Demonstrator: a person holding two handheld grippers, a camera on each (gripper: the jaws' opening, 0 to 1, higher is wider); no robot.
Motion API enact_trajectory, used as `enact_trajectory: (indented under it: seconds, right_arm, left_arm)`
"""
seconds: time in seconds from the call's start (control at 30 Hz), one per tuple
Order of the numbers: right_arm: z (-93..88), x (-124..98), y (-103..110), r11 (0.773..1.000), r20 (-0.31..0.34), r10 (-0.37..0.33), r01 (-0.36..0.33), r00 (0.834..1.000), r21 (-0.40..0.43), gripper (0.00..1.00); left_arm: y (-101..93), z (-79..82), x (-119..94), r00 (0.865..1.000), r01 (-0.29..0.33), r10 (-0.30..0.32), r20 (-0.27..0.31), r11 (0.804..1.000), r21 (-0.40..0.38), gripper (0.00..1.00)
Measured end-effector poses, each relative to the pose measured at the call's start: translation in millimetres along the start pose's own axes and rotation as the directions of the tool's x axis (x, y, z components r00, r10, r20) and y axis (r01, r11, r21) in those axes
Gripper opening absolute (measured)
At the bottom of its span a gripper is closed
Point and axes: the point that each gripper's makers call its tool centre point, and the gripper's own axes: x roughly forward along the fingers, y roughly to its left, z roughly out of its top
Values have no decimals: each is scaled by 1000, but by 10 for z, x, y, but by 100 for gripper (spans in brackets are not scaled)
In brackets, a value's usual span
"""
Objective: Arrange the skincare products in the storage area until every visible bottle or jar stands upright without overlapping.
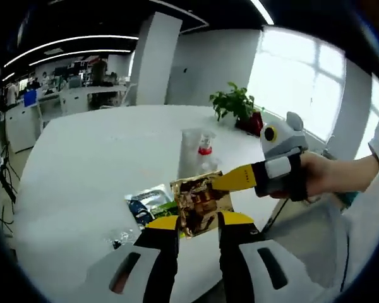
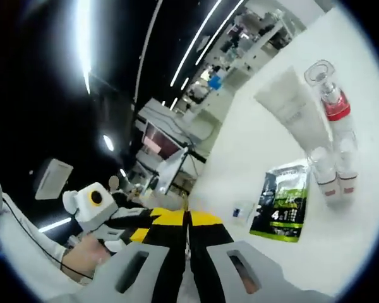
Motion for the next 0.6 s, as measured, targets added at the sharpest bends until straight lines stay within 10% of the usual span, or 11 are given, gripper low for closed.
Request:
enact_trajectory:
  seconds: [0.23, 0.6]
  right_arm:
    - [-48, 420, -38, 1000, -31, 3, -3, 1000, -2, 1]
    - [-103, 1045, -487, 984, -68, -176, 173, 982, -36, 1]
  left_arm:
    - [429, -149, -116, 999, 40, -34, 32, 974, -225, 16]
    - [1152, -395, 6, 999, -48, 44, -20, 944, -325, 1]
